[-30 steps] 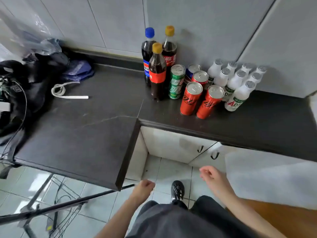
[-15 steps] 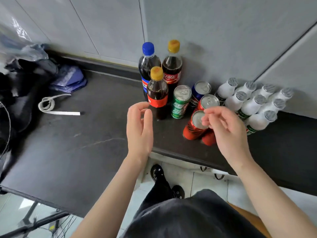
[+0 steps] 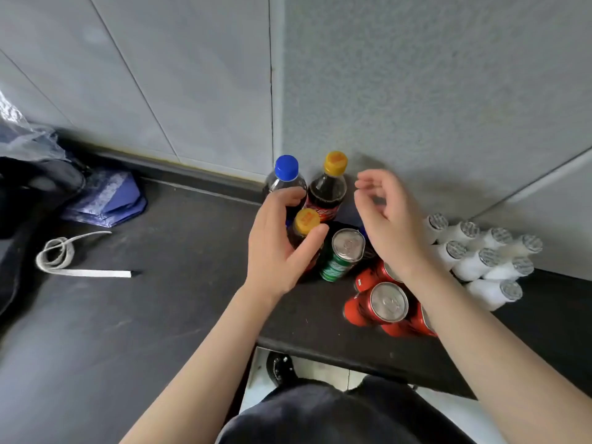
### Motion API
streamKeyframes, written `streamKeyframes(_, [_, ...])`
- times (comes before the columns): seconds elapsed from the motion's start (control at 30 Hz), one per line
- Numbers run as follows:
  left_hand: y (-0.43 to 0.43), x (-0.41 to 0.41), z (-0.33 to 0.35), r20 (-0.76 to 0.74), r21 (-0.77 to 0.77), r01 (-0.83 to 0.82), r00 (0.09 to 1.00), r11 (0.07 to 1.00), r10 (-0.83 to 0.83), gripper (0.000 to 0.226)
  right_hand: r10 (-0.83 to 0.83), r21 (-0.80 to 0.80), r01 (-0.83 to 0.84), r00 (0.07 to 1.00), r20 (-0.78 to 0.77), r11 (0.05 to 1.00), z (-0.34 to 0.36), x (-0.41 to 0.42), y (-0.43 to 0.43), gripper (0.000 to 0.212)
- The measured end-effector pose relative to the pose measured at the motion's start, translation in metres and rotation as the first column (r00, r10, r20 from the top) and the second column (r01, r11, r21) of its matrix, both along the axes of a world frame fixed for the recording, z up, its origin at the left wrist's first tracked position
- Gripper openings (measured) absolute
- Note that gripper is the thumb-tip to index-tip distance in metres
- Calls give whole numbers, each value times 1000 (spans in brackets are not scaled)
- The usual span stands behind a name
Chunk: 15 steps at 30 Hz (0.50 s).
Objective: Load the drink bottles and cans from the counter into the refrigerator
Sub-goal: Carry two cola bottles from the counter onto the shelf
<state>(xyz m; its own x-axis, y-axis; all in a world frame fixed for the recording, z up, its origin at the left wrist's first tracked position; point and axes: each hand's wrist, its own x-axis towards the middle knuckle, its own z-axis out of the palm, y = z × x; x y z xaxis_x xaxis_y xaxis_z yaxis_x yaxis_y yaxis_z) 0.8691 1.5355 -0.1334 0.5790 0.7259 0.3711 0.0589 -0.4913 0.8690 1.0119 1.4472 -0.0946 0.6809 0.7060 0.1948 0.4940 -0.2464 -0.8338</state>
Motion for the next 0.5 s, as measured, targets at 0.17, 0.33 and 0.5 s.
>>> streamKeyframes(0.17, [0, -3, -12, -66, 25, 60, 996, 998, -59, 40, 23, -74, -16, 995, 94, 997, -9, 8, 30, 35])
streamKeyframes(0.33, [-7, -3, -19, -35, -16, 28, 999, 999, -29, 36, 52, -72, -45, 994, 95, 996, -13, 5, 44, 35])
streamKeyframes(0.5, [-19, -6, -21, 23, -82, 12, 1000, 997, -10, 35, 25, -57, -17, 991, 129, 998, -17, 2, 48, 37])
